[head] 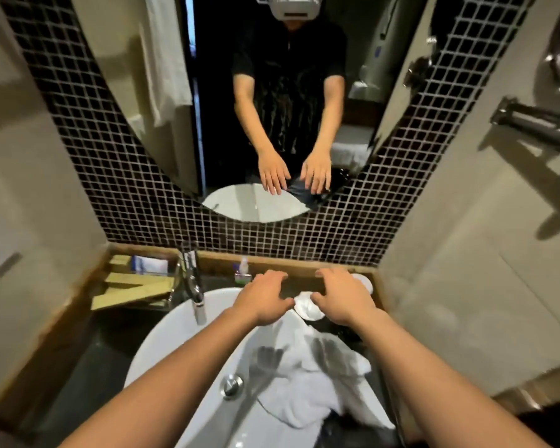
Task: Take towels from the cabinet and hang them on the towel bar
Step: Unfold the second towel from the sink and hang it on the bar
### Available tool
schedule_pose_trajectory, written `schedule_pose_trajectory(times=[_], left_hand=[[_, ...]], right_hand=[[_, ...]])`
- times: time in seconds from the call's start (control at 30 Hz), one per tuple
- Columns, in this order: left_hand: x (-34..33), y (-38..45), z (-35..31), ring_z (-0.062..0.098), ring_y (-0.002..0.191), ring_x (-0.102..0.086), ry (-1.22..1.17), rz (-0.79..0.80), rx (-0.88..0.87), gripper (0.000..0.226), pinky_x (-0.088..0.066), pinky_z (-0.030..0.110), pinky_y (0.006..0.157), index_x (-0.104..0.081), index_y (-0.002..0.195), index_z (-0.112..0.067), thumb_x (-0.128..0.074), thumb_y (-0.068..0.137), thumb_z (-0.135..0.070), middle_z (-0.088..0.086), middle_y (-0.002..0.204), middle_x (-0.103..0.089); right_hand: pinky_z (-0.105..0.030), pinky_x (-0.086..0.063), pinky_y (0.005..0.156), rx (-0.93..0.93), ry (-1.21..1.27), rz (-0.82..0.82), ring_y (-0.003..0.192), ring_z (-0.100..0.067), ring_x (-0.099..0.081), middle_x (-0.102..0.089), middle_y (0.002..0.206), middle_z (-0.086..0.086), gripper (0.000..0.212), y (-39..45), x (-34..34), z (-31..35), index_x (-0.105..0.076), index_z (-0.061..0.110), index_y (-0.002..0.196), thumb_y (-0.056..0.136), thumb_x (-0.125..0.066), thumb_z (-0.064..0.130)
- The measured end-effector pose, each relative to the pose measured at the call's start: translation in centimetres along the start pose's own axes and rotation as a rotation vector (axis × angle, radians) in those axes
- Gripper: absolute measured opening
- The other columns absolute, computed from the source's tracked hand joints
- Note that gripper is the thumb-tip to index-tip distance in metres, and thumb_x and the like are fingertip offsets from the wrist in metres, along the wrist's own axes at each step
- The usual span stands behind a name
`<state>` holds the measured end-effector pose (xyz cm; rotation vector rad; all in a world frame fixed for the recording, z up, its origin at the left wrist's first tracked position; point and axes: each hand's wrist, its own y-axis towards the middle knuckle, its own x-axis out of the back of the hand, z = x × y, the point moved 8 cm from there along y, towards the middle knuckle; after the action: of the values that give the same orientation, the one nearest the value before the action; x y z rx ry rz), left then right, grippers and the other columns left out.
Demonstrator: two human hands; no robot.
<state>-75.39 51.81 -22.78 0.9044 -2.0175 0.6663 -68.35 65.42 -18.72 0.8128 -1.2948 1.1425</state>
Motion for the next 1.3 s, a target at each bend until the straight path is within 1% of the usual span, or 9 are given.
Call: schedule_pose_trajectory(times=[0.23,0.53,0.67,0.77,0.9,1.03,1.1,1.2,1.3], left_hand=[[-9.1,0.5,-3.4,0.027,0.132,-0.045,0.031,0.151,-0.019,0.065,-0.041,0.04,0.105,-0.043,0.144,-0.021,-0.061,0.086,-0.045,0.006,0.147,-0.048],[-16.3,-0.6,1.0,0.027,0.124,-0.051,0.082,0.306,0.109,0.06,-0.043,0.041,0.102,-0.044,0.142,-0.022,-0.061,0.089,-0.045,0.005,0.143,-0.05],[-18.0,0.9,1.5,0.023,0.127,-0.049,0.013,0.281,0.072,0.057,-0.04,0.038,0.106,-0.043,0.143,-0.027,-0.059,0.091,-0.044,0.001,0.147,-0.048],[-18.8,2.5,1.0,0.019,0.115,-0.052,-0.017,0.215,0.037,0.043,-0.044,0.035,0.101,-0.05,0.131,-0.032,-0.057,0.091,-0.046,-0.003,0.134,-0.053],[-18.2,3.7,-0.1,0.019,0.103,-0.053,-0.002,0.137,-0.051,0.02,-0.047,0.033,0.09,-0.062,0.106,-0.025,-0.054,0.094,-0.037,0.0,0.115,-0.059],[-16.2,4.5,-0.6,0.02,0.09,-0.056,-0.083,0.078,-0.085,0.012,-0.046,0.033,0.076,-0.062,0.093,-0.021,-0.054,0.092,-0.03,-0.001,0.098,-0.064],[-15.1,4.5,-0.8,0.018,0.081,-0.057,-0.139,0.065,-0.101,0.009,-0.044,0.028,0.064,-0.061,0.09,-0.022,-0.053,0.092,-0.027,-0.003,0.091,-0.066],[-13.1,4.3,-1.2,0.016,0.074,-0.054,-0.183,0.039,-0.12,0.008,-0.033,0.026,0.056,-0.059,0.09,-0.024,-0.052,0.093,-0.026,-0.005,0.084,-0.065],[-11.0,4.3,-1.6,0.018,0.075,-0.054,-0.183,0.022,-0.139,0.006,-0.033,0.029,0.057,-0.057,0.092,-0.025,-0.055,0.093,-0.03,-0.005,0.087,-0.066]], right_hand=[[-0.043,-0.046,0.099,-0.102,0.053,0.153,0.126,-0.029,-0.052,-0.054,0.138,-0.007,0.052,-3.0,-7.4,-7.6,-0.05,0.021,0.136,0.089,-0.057,0.042],[-0.043,-0.048,0.091,-0.106,0.101,0.327,0.115,-0.032,-0.055,-0.056,0.127,-0.011,0.04,-2.8,-16.4,-10.1,-0.051,0.018,0.121,0.09,-0.051,0.042],[-0.043,-0.045,0.101,-0.152,0.187,0.275,0.123,-0.027,-0.053,-0.055,0.136,-0.005,0.058,-1.6,-17.9,-10.6,-0.048,0.024,0.139,0.09,-0.05,0.055],[-0.042,-0.044,0.101,-0.144,0.193,0.25,0.12,-0.024,-0.056,-0.059,0.131,-0.001,0.058,-1.3,-18.9,-10.6,-0.052,0.027,0.135,0.088,-0.051,0.061],[-0.038,-0.044,0.096,-0.174,0.225,0.192,0.114,-0.023,-0.058,-0.064,0.125,0.001,0.049,-1.5,-18.8,-11.0,-0.059,0.026,0.126,0.087,-0.055,0.056],[-0.039,-0.043,0.091,-0.172,0.215,0.103,0.109,-0.022,-0.059,-0.064,0.118,0.005,0.069,-2.5,-17.3,-10.7,-0.06,0.026,0.124,0.07,-0.058,0.068],[-0.039,-0.042,0.087,-0.14,0.15,0.092,0.104,-0.023,-0.059,-0.064,0.111,0.004,0.057,-2.6,-16.8,-10.0,-0.059,0.025,0.119,0.075,-0.06,0.061],[-0.037,-0.04,0.077,-0.165,0.161,-0.026,0.09,-0.025,-0.062,-0.066,0.094,0.002,0.015,-2.2,-14.2,-9.3,-0.057,0.024,0.097,0.09,-0.05,0.036],[-0.035,-0.041,0.07,-0.201,0.233,-0.159,0.081,-0.023,-0.061,-0.066,0.086,0.004,0.012,-1.7,-10.5,-8.9,-0.059,0.027,0.091,0.093,-0.048,0.03]])
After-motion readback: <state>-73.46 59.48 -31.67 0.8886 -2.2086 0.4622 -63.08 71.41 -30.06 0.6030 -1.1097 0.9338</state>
